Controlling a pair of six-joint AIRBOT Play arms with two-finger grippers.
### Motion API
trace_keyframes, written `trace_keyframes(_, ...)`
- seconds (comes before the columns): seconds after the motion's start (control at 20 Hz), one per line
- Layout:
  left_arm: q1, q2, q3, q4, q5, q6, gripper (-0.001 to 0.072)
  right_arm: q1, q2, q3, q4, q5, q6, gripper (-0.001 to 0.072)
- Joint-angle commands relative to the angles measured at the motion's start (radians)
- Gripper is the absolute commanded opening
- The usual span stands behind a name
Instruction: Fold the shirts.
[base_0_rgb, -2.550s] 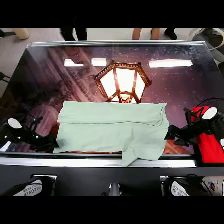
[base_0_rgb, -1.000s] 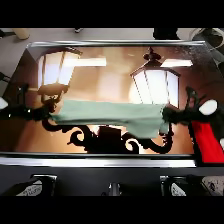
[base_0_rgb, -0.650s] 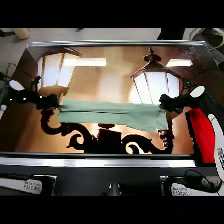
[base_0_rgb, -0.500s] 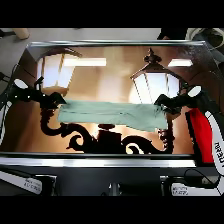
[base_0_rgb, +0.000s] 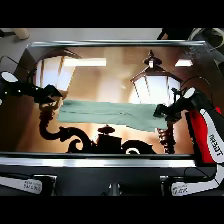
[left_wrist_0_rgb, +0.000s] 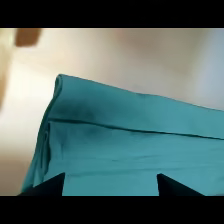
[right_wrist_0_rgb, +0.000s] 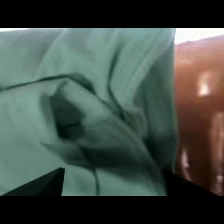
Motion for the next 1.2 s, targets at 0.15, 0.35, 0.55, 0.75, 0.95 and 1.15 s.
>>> trace_keyframes(0.15, -0.115, 0.058, 0.001, -0.008, -0.010, 0.002, 0.0521, 0.002, -0.027, 0.023, 0.241, 0.059, -0.014, 0.0030)
trace_keyframes(0.35, -0.326, 0.004, -0.062, -0.062, 0.160, 0.005, 0.0028, 0.002, 0.124, 0.148, 0.245, 0.154, -0.008, 0.0028)
trace_keyframes(0.55, -0.588, -0.159, -0.082, -0.370, 0.317, 0.030, 0.0028, 0.002, 0.303, 0.186, 0.292, 0.234, 0.046, 0.0029)
trace_keyframes(0.75, -0.801, -0.291, -0.082, -0.747, 0.447, 0.124, 0.0028, 0.002, 0.446, 0.186, 0.292, 0.342, 0.085, 0.0029)
trace_keyframes(0.95, -0.913, -0.393, -0.074, -1.145, 0.468, 0.309, 0.0028, 0.002, 0.527, 0.186, 0.288, 0.366, 0.104, 0.0030)
trace_keyframes(1.15, -0.793, -0.304, -0.079, -1.027, 0.517, 0.356, 0.0025, 0.024, 0.481, 0.186, 0.312, 0.321, 0.129, 0.0030)
